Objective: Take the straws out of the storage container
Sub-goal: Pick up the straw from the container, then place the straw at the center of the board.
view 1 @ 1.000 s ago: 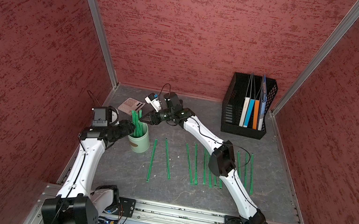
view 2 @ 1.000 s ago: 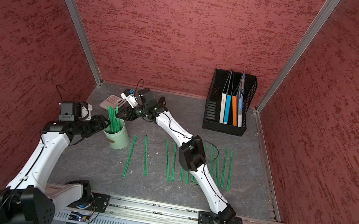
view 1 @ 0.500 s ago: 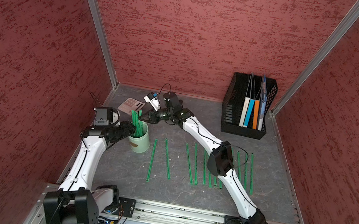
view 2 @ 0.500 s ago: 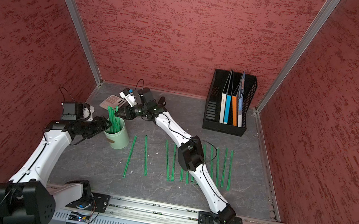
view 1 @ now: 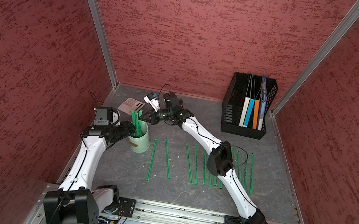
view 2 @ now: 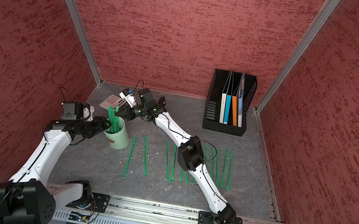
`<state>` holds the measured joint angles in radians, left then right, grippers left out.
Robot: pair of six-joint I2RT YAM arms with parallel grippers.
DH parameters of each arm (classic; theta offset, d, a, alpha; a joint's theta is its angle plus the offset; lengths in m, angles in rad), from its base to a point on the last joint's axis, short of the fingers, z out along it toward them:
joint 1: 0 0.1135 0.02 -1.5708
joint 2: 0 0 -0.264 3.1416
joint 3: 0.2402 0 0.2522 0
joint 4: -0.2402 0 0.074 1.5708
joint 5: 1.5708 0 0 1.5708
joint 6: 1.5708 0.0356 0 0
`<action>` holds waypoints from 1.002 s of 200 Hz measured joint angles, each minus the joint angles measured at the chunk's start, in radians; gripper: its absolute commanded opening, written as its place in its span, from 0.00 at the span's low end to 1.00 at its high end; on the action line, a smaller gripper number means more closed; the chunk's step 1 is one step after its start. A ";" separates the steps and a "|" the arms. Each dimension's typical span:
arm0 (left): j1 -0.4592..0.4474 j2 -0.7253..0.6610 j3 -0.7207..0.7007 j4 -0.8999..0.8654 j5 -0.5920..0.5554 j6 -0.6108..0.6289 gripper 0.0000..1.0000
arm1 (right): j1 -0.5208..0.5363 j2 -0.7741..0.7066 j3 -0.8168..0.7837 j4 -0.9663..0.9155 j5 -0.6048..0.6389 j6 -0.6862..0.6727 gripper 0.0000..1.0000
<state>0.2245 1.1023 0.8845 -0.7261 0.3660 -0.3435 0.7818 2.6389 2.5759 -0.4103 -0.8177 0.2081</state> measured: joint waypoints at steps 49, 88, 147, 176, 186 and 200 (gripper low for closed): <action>0.001 0.026 0.000 0.021 0.006 0.001 0.70 | 0.000 -0.120 -0.127 0.002 0.020 -0.018 0.04; 0.004 0.045 0.000 0.026 0.011 0.005 0.68 | 0.000 -0.262 -0.232 0.019 0.049 -0.037 0.03; 0.006 0.071 0.011 0.031 0.011 0.019 0.57 | 0.000 -0.459 -0.302 0.025 0.119 -0.078 0.02; 0.006 0.105 0.030 0.032 0.014 0.027 0.51 | 0.000 -0.543 -0.300 -0.010 0.177 -0.103 0.02; 0.006 0.118 0.039 0.032 0.016 0.030 0.48 | 0.000 -0.567 -0.296 -0.032 0.197 -0.112 0.02; 0.007 0.137 0.055 0.032 0.018 0.037 0.43 | 0.000 -0.600 -0.291 -0.070 0.233 -0.126 0.02</action>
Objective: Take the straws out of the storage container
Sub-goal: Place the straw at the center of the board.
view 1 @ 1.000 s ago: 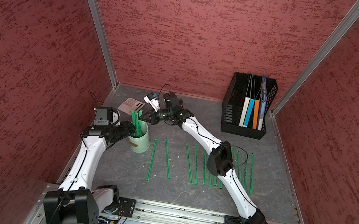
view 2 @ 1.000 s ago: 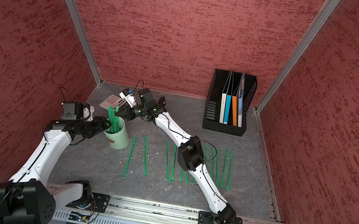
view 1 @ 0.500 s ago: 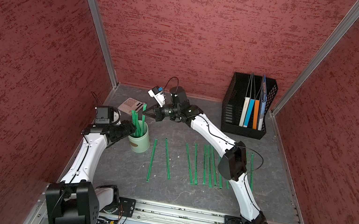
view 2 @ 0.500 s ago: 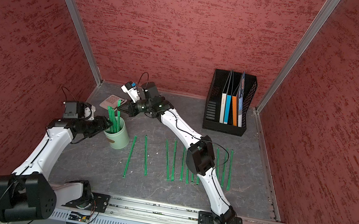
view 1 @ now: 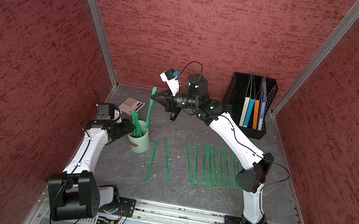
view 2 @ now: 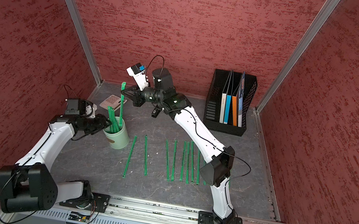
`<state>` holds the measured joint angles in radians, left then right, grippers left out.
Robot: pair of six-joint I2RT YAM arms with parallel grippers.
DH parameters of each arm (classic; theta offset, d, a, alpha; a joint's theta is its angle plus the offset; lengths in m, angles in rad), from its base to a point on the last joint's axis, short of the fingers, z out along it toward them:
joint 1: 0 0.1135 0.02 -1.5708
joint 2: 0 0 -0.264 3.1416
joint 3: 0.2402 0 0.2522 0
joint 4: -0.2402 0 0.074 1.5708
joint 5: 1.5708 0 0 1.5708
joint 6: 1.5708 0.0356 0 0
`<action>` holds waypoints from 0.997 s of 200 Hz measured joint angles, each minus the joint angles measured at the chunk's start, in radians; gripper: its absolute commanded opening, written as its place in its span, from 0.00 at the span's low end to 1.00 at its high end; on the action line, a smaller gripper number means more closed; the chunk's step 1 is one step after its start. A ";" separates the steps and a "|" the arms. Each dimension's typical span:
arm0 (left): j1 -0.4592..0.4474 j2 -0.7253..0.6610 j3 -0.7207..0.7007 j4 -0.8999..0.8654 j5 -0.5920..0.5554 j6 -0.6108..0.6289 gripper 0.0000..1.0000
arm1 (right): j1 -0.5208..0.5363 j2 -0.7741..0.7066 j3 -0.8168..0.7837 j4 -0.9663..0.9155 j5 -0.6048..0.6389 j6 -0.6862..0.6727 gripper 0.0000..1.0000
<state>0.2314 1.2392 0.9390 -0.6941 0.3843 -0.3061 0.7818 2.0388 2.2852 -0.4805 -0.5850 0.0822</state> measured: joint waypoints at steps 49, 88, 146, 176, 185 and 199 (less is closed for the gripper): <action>0.001 0.056 0.065 0.000 0.008 0.024 0.35 | 0.000 -0.092 0.007 -0.169 0.136 -0.049 0.02; 0.001 0.108 0.105 -0.004 0.029 0.069 0.24 | 0.000 -0.130 -0.042 -0.288 0.236 -0.061 0.02; 0.004 0.218 0.193 -0.010 0.057 0.113 0.14 | 0.000 -0.196 -0.301 -0.330 0.286 -0.046 0.02; 0.004 0.240 0.220 -0.021 0.057 0.125 0.14 | 0.000 -0.197 -0.336 -0.335 0.299 -0.045 0.02; 0.004 0.240 0.224 -0.030 0.056 0.129 0.14 | 0.000 -0.197 -0.341 -0.335 0.302 -0.045 0.02; 0.004 0.240 0.234 -0.050 0.055 0.137 0.14 | -0.003 -0.197 -0.354 -0.336 0.303 -0.045 0.02</action>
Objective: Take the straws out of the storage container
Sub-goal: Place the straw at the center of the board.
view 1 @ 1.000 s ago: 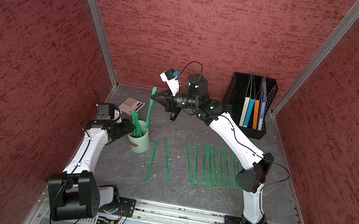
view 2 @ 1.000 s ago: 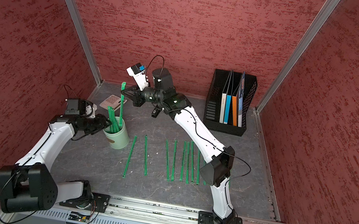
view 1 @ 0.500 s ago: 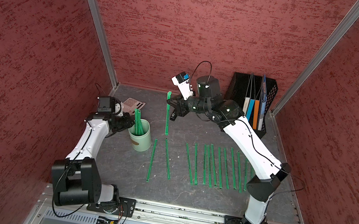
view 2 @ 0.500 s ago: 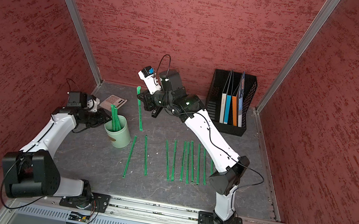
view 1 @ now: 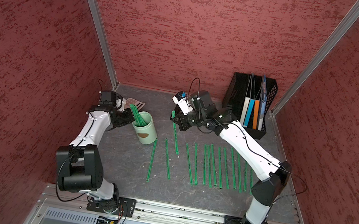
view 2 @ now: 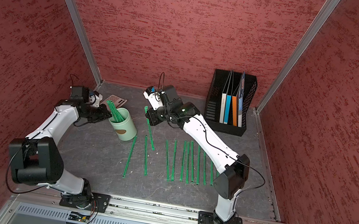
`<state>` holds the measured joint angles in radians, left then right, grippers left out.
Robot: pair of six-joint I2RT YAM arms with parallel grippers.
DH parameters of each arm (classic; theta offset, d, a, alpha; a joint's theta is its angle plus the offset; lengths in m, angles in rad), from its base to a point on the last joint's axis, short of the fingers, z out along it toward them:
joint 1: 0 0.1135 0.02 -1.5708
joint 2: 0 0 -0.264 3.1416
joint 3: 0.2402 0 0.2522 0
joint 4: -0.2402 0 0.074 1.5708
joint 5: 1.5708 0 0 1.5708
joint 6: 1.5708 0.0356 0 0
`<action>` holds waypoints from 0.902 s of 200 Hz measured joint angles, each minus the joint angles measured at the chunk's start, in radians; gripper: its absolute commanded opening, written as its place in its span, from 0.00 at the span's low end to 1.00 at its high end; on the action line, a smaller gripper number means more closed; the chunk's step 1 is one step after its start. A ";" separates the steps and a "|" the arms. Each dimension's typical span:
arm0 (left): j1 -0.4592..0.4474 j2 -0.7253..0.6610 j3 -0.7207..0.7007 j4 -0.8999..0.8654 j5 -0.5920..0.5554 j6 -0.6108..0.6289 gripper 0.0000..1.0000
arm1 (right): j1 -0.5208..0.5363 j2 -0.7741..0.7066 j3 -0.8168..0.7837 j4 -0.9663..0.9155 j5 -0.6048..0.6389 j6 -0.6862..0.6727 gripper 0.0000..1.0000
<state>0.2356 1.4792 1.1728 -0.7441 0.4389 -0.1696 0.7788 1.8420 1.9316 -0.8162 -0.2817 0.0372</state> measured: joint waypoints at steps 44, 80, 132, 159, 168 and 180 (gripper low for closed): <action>0.000 -0.002 0.084 -0.073 -0.018 0.042 0.14 | -0.023 0.028 -0.046 -0.015 -0.005 0.016 0.02; 0.000 -0.018 0.139 -0.123 -0.026 0.079 0.14 | -0.051 0.080 -0.103 -0.039 -0.024 0.060 0.02; 0.000 -0.036 0.140 -0.154 -0.032 0.097 0.14 | -0.069 0.109 -0.230 -0.040 -0.074 0.160 0.02; 0.000 -0.045 0.132 -0.155 -0.036 0.096 0.17 | -0.069 0.143 -0.239 -0.032 -0.089 0.209 0.02; 0.000 -0.050 0.132 -0.155 -0.038 0.096 0.19 | -0.069 0.159 -0.239 -0.026 -0.092 0.223 0.02; 0.000 -0.062 0.132 -0.156 -0.041 0.095 0.21 | -0.071 0.182 -0.239 -0.026 -0.093 0.239 0.02</action>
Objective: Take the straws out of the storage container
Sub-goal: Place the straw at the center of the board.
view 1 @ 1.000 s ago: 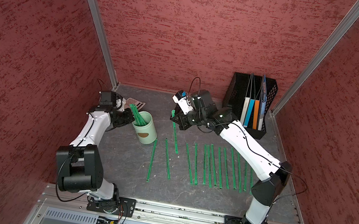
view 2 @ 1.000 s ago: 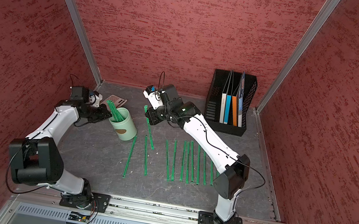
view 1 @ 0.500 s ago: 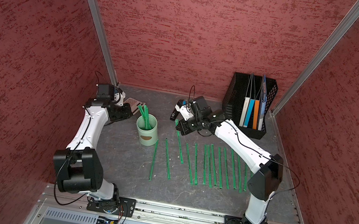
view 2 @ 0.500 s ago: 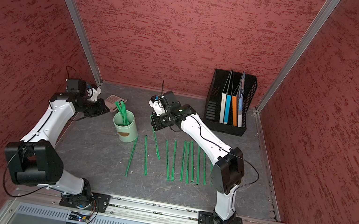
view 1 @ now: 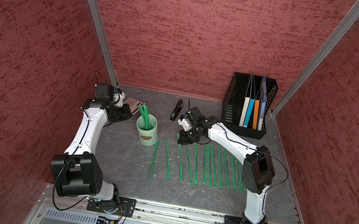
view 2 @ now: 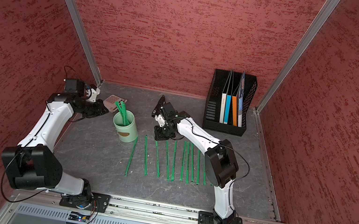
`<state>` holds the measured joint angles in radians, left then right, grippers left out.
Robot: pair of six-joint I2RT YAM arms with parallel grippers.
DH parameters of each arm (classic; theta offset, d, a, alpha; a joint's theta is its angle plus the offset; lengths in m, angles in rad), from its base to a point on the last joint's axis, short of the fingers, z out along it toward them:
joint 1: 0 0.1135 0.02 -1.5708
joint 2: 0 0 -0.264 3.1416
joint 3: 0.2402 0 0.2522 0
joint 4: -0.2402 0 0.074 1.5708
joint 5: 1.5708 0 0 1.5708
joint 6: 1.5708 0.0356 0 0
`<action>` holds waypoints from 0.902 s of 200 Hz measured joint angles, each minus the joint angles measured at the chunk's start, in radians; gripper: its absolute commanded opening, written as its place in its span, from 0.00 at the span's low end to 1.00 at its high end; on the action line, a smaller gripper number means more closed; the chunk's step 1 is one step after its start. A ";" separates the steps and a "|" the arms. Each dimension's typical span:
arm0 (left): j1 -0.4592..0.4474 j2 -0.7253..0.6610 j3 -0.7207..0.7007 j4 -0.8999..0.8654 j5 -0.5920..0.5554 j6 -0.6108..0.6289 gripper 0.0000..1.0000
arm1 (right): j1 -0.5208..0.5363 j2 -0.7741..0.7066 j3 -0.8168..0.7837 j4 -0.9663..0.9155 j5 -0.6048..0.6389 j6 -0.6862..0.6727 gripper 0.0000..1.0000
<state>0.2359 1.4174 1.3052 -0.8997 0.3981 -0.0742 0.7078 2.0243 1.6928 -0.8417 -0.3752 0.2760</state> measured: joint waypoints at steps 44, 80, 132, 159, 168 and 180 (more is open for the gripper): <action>0.000 -0.067 0.000 -0.005 -0.010 -0.002 0.37 | -0.017 0.079 0.002 -0.007 0.000 0.050 0.04; 0.000 -0.112 0.000 -0.013 -0.013 -0.007 0.48 | -0.033 0.115 0.006 -0.014 0.001 0.077 0.10; -0.051 -0.146 0.000 -0.029 -0.014 -0.023 0.60 | -0.042 0.129 0.032 -0.016 0.003 0.091 0.32; -0.180 -0.149 0.000 -0.036 -0.022 -0.028 0.65 | -0.044 0.126 0.039 -0.015 0.005 0.091 0.34; -0.233 -0.143 0.001 -0.039 -0.030 -0.031 0.66 | -0.044 0.122 0.039 -0.015 0.007 0.091 0.34; -0.301 -0.122 0.016 -0.051 -0.045 -0.033 0.66 | -0.045 0.103 0.034 -0.015 0.014 0.091 0.35</action>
<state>-0.0654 1.2957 1.3209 -0.9512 0.3527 -0.1074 0.6624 2.1277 1.7271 -0.8566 -0.3614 0.3668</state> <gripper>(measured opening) 0.659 0.343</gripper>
